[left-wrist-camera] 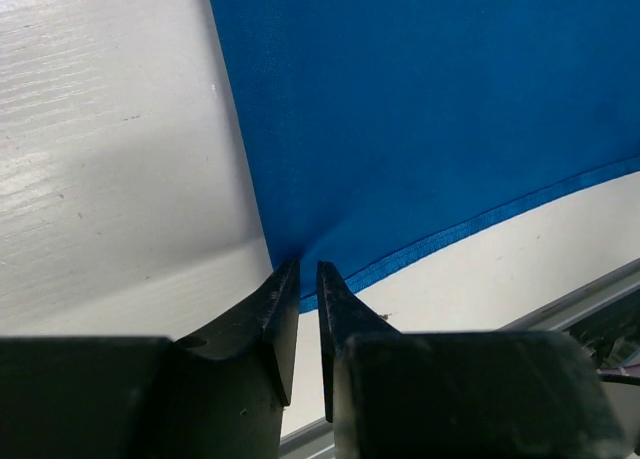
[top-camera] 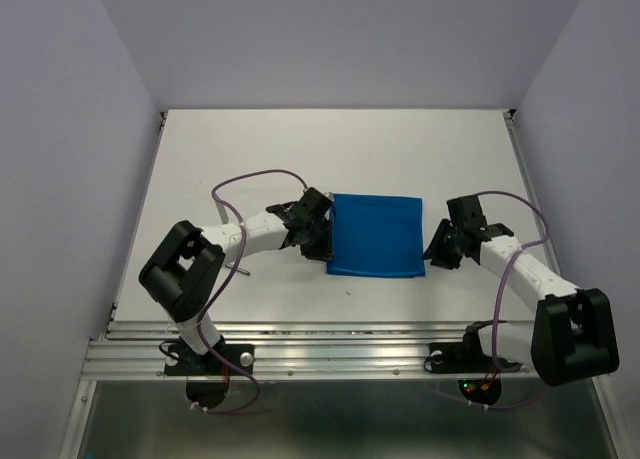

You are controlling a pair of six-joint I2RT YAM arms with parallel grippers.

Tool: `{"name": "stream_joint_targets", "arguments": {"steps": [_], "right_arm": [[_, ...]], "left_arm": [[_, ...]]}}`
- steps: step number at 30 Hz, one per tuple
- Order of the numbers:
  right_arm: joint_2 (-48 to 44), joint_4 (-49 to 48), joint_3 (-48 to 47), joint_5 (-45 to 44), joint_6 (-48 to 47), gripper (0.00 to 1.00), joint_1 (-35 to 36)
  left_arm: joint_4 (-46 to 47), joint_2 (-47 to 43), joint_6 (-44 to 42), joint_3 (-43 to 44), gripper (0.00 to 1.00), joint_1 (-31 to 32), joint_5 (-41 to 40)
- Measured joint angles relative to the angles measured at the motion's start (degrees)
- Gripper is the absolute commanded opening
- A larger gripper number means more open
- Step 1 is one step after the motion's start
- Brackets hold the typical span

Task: Fold the napkin into a case and place the utensils inside
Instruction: Pick up the top corner of the square-folded napkin from the center of the board.

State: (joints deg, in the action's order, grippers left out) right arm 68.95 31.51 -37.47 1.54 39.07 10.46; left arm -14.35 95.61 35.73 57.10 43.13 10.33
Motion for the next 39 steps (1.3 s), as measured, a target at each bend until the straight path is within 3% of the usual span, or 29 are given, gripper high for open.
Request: {"name": "stream_joint_targets", "arguments": {"steps": [12, 26, 39], "right_arm": [[2.3, -2.6, 2.0, 1.7, 1.1, 0.32, 0.0], [-2.6, -2.0, 5.7, 3.5, 2.6, 0.32, 0.0], [-2.4, -2.2, 5.7, 4.3, 2.6, 0.25, 0.0]], "left_arm": [[-0.9, 0.3, -1.1, 0.0, 0.22, 0.0, 0.3], [0.5, 3.4, -0.7, -0.9, 0.21, 0.8, 1.6], [0.6, 3.3, -0.7, -0.9, 0.21, 1.2, 1.4]]}}
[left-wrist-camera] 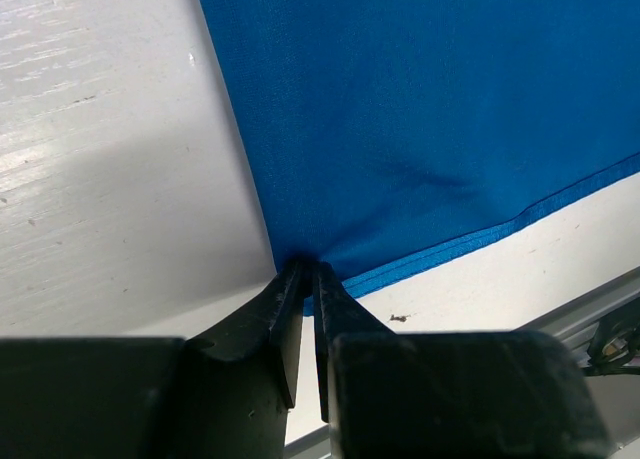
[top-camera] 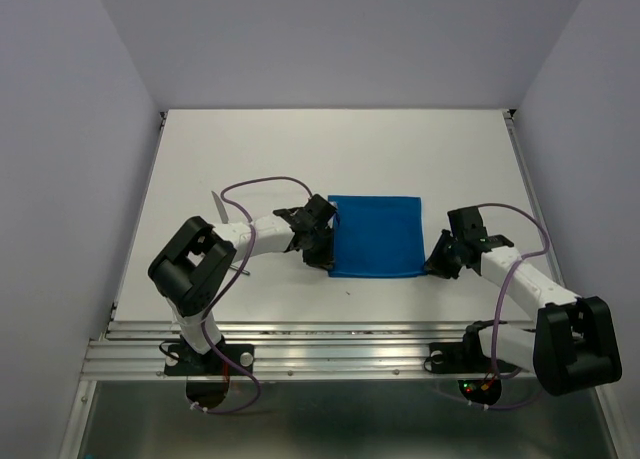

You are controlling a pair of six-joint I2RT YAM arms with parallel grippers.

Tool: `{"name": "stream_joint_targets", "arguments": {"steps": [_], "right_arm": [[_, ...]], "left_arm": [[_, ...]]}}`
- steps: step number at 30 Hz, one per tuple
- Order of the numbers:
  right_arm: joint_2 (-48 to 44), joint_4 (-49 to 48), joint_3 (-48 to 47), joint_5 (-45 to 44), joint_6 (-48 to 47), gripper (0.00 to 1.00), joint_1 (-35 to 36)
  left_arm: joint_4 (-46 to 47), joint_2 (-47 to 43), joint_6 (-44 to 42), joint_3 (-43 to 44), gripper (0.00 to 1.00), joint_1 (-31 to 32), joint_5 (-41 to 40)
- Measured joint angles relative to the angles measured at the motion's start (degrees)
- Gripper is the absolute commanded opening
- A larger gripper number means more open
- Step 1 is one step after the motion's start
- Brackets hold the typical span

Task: Fold the napkin into a case and place the utensils inside
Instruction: Pick up the top corner of the square-folded napkin from the center of the board.

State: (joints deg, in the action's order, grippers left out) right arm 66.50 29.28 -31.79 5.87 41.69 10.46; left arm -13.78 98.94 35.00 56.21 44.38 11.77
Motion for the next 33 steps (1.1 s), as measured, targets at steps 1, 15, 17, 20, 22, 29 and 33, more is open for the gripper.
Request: {"name": "stream_joint_targets", "arguments": {"steps": [1, 15, 17, 20, 22, 29, 33], "right_arm": [[0.1, -0.1, 0.0, 0.1, 0.0, 0.25, 0.0], [0.8, -0.6, 0.0, 0.8, -0.1, 0.27, 0.0], [0.8, -0.6, 0.0, 0.6, -0.1, 0.29, 0.0], [0.8, -0.6, 0.0, 0.5, -0.3, 0.30, 0.0], [0.8, -0.6, 0.0, 0.4, -0.3, 0.30, 0.0], [1.1, -0.6, 0.0, 0.3, -0.3, 0.14, 0.0], [1.1, -0.6, 0.0, 0.1, -0.5, 0.01, 0.0]], "left_arm": [[0.0, 0.0, 0.0, 0.0, 0.21, 0.0, 0.0], [0.4, 0.0, 0.0, -0.2, 0.21, 0.6, -0.1], [0.5, -0.1, 0.0, -0.2, 0.21, 0.6, -0.1], [0.6, -0.1, 0.0, -0.3, 0.21, 0.6, -0.1], [0.7, -0.1, 0.0, -0.3, 0.21, 0.6, -0.1], [0.7, -0.1, 0.0, -0.3, 0.21, 0.7, -0.1], [0.6, -0.2, 0.1, -0.3, 0.23, 0.7, -0.3]]}}
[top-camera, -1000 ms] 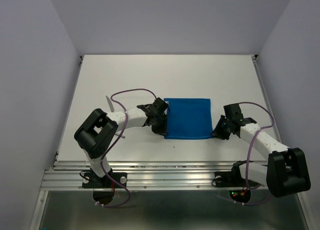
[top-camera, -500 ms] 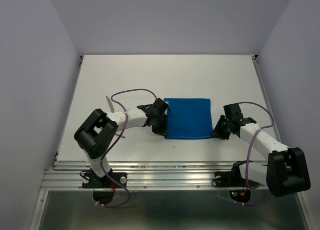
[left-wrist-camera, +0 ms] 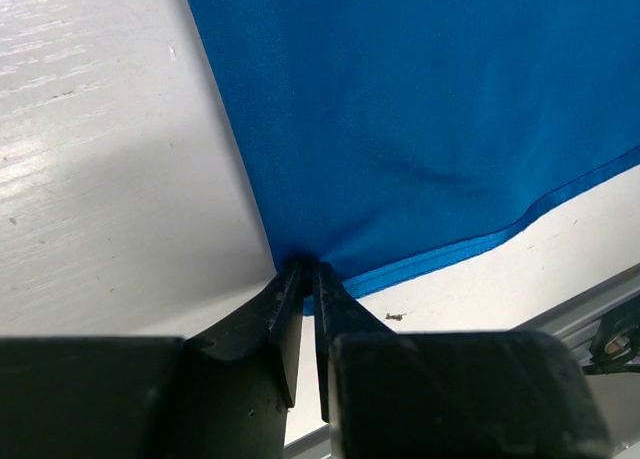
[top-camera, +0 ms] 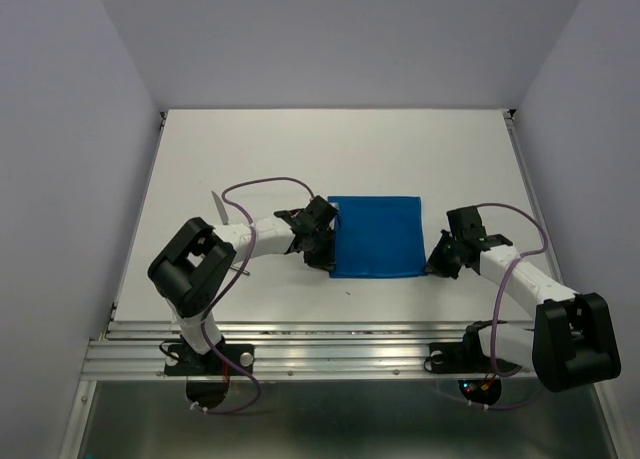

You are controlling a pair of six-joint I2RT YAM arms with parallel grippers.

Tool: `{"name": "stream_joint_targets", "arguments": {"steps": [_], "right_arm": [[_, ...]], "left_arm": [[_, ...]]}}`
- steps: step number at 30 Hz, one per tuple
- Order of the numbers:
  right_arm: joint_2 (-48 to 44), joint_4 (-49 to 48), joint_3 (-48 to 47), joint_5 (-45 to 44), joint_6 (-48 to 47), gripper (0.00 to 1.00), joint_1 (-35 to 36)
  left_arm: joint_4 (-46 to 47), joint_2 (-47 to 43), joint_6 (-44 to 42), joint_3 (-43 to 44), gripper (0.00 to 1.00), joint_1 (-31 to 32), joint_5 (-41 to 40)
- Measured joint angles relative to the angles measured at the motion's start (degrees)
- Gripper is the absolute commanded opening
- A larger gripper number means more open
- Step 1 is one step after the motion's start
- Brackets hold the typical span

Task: Fold the napkin into a case and place the utensils inside
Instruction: Pick up the top corner of the square-folded napkin from the center of the board, then fold the top corner of the square-folded napkin at the center of the board.

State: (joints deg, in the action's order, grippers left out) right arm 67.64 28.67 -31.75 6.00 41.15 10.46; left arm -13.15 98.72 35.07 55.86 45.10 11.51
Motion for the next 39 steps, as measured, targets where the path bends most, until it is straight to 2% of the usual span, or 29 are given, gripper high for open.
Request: {"name": "stream_joint_targets", "arguments": {"steps": [3, 12, 19, 27, 33, 39], "right_arm": [[-0.1, 0.3, -0.2, -0.7, -0.3, 0.01, 0.0], [0.0, 2.2, -6.5, -1.7, -2.5, 0.01, 0.0], [4.2, 2.1, -13.5, -1.3, -3.3, 0.01, 2.1], [16.0, -1.0, -25.2, -1.0, -3.2, 0.01, 9.8], [29.3, -5.0, -35.5, -1.3, -2.6, 0.01, 15.5], [39.0, -6.7, -43.6, -1.5, -1.8, 0.01, 18.1]], "left_arm": [[-0.9, -0.8, 0.0, 0.0, 0.26, 0.3, -0.7], [-6.8, -4.7, -1.1, 2.1, 0.28, 0.5, -3.1], [-8.9, -4.8, -1.7, 4.0, 0.28, -0.1, -4.8], [-11.2, -6.5, -1.5, 4.2, 0.28, -5.3, -7.8], [-12.0, -12.5, -0.5, 4.2, 0.28, -9.0, -9.5], [-12.1, -17.3, 0.4, 2.5, 0.28, -9.7, -10.1]]}}
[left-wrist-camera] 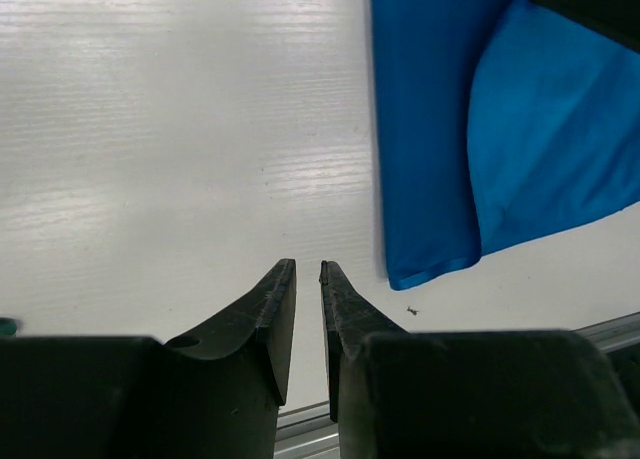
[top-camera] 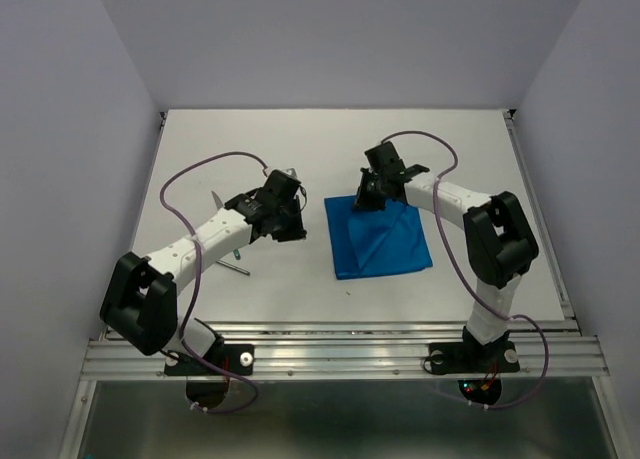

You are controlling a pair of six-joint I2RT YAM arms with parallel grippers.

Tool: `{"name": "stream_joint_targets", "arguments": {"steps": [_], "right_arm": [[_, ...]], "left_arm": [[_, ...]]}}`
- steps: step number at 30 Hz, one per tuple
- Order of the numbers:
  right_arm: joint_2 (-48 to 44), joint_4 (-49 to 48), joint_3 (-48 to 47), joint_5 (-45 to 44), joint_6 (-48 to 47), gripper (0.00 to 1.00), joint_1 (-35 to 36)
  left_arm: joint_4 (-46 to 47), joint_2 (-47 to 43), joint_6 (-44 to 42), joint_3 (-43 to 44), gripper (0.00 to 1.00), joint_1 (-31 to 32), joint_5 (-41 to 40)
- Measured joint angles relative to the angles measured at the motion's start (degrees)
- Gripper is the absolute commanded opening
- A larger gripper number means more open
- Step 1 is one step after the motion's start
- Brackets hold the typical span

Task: Fold the napkin into a case and place the utensils inside
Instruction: Fold the top corner of the square-folded napkin at the center of the board.

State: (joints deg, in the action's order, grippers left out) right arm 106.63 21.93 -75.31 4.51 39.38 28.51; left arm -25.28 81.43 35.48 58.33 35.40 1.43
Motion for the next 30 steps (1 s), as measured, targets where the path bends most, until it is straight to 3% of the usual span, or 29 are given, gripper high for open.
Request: {"name": "stream_joint_targets", "arguments": {"steps": [30], "right_arm": [[9.3, -0.6, -10.6, -0.3, 1.0, 0.01, 0.1]], "left_arm": [[0.2, -0.2, 1.0, -3.6, 0.27, 0.0, 1.1]]}}
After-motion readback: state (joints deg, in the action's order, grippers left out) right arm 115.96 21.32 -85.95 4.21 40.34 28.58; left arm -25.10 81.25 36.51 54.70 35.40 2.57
